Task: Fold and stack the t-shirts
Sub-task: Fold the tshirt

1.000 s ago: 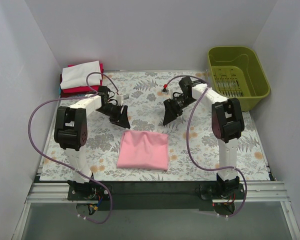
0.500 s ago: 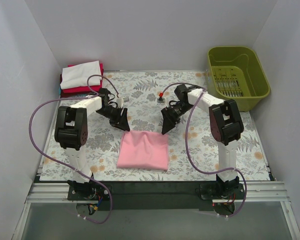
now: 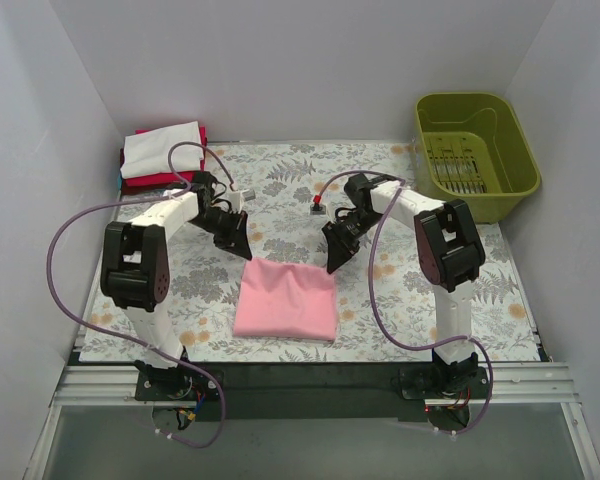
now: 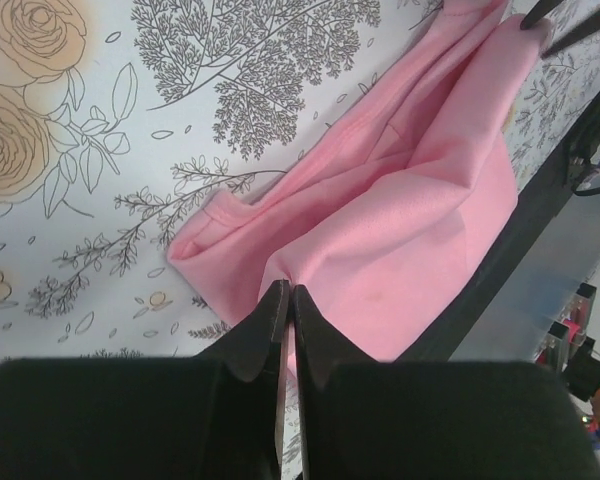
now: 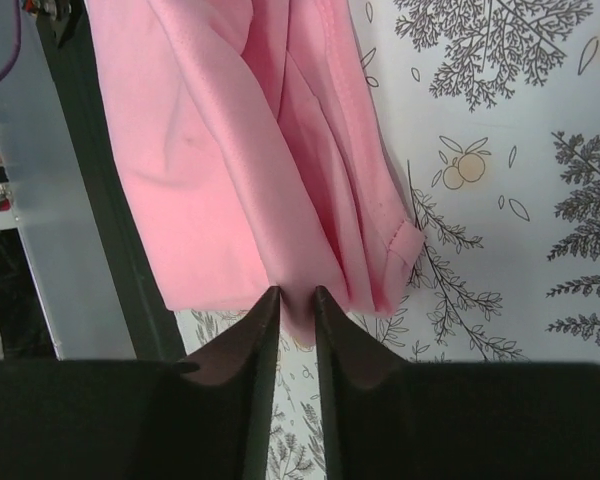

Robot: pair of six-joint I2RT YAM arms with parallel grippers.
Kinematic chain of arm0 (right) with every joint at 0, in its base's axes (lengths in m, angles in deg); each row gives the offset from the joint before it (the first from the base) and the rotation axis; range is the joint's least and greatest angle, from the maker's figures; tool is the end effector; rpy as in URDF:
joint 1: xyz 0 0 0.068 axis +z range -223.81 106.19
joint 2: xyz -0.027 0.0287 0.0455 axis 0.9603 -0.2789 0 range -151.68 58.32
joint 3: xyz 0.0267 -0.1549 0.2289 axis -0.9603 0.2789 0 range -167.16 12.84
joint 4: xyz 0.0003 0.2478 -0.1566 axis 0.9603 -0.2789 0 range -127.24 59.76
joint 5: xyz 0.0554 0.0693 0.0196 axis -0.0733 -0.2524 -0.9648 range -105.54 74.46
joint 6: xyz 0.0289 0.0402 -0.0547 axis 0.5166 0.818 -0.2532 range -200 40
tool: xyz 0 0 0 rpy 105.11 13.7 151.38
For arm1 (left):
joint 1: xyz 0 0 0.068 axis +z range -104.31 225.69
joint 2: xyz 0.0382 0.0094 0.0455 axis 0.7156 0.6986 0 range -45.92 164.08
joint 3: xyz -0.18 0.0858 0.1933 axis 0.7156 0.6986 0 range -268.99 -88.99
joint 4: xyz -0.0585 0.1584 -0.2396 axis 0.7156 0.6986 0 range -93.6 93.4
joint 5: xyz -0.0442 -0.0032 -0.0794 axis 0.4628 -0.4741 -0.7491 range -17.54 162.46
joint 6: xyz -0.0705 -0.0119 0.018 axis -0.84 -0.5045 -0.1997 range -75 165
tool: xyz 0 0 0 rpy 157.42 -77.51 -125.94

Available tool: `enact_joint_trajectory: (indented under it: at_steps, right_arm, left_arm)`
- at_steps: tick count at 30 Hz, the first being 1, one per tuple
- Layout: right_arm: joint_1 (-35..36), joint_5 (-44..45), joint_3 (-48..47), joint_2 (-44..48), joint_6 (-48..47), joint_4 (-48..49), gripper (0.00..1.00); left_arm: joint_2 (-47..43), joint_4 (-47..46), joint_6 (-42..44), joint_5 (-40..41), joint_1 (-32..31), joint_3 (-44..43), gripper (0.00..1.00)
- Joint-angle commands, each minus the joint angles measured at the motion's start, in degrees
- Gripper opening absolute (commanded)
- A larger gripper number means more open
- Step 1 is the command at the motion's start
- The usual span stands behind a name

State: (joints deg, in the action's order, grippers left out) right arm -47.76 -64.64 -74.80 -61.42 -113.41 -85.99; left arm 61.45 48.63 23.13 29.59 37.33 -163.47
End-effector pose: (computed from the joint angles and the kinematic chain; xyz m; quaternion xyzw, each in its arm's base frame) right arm 0.3618 0.2287 0.1356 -0.4577 0.7859 0.4134 0.0438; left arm 0.3669 -0.0963 0.1506 0.0940 -0.9254 0.3628 0.0569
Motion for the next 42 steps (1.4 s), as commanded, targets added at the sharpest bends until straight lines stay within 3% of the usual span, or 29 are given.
enact_joint_trajectory:
  at_steps: [1,3,16,27,32,36,37,38,39,41,42]
  right_arm:
    - [0.06,0.50,-1.83,2.06,-0.34,-0.94,0.24]
    - [0.06,0.93,-2.80,2.15,0.09,-0.86,0.02]
    - [0.15,0.94,-10.01,-1.72,4.23,-0.42,0.01]
    - [-1.17,18.32,-7.02,-6.21,14.59,14.51,0.01]
    - [-1.52,20.62,-9.39,-6.64,16.88,17.34,0.01]
    - [-2.83,20.98,-12.90,-7.08,16.19,17.43,0.01]
    - [-3.27,20.37,-13.52,-7.08,15.83,17.43,0.10]
    - [-3.71,19.67,-14.05,-6.73,15.40,17.43,0.22]
    - [-4.68,19.05,-14.58,-6.30,15.13,17.34,0.42]
    - [-5.73,17.29,-16.33,-5.16,14.95,17.25,0.57]
    - [-6.96,14.33,-16.86,-3.24,15.13,17.08,0.74]
  left_arm:
    - [-7.52,2.53,0.34,2.53,0.28,-0.67,0.00]
    - [-8.05,2.09,-0.02,4.01,0.28,0.12,0.00]
    - [0.46,-10.74,-2.92,14.04,0.36,1.88,0.00]
    - [4.07,-16.89,-3.62,20.71,0.45,3.99,0.00]
    - [4.86,-19.70,-4.85,21.16,0.54,3.29,0.00]
    - [7.14,-19.36,-6.08,19.15,0.89,-2.14,0.00]
    - [7.32,-19.10,-6.17,18.62,0.80,-3.12,0.05]
    - [7.50,-18.66,-6.43,17.57,0.89,-4.00,0.23]
    - [6.63,-18.57,-7.13,17.21,0.98,-5.23,0.29]
    - [4.53,-18.39,-8.36,15.20,1.33,-5.85,0.39]
    - [3.12,-18.39,-9.06,13.88,1.50,-6.12,0.53]
